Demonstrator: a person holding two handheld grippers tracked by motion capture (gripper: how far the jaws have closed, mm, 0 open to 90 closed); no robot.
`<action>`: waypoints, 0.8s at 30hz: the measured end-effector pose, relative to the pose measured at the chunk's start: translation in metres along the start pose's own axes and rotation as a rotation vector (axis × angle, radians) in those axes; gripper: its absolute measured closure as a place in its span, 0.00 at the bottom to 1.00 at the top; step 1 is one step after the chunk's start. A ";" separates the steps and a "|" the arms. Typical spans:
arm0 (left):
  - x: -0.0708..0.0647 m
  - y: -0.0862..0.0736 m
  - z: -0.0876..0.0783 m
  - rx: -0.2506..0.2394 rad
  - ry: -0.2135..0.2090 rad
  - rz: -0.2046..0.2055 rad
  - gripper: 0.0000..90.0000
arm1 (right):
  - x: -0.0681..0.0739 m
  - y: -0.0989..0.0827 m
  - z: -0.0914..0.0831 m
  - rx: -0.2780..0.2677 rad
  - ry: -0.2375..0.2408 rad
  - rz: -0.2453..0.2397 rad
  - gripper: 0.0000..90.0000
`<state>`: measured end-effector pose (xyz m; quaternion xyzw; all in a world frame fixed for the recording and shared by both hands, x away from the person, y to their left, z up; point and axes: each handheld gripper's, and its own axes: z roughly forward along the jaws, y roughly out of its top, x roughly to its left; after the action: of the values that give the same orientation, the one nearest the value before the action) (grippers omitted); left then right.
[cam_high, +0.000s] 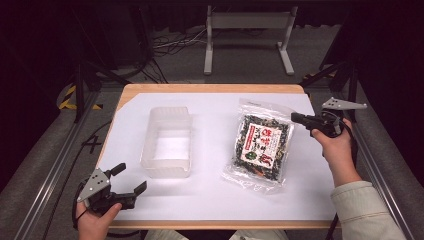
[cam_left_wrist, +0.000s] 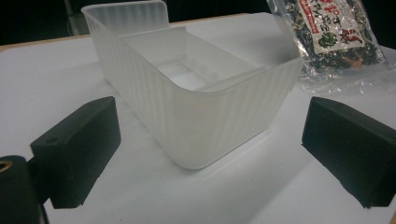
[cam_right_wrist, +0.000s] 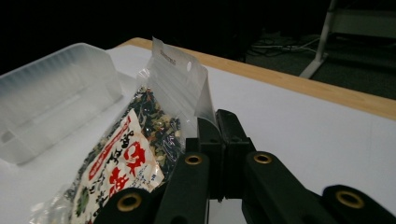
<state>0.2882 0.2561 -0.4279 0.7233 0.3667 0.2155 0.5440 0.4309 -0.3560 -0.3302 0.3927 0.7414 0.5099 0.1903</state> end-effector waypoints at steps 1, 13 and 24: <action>0.001 0.000 0.000 -0.002 0.002 -0.003 0.06 | 0.003 0.003 -0.003 -0.008 0.005 -0.012 1.00; 0.003 0.005 -0.007 -0.040 0.040 -0.001 0.07 | 0.030 0.032 -0.034 -0.099 0.076 -0.091 1.00; 0.000 0.020 -0.008 -0.058 0.054 0.031 0.07 | 0.054 0.052 -0.052 -0.141 0.121 -0.167 1.00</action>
<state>0.2884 0.2579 -0.4061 0.7067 0.3637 0.2540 0.5512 0.3827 -0.3368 -0.2556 0.2836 0.7439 0.5660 0.2139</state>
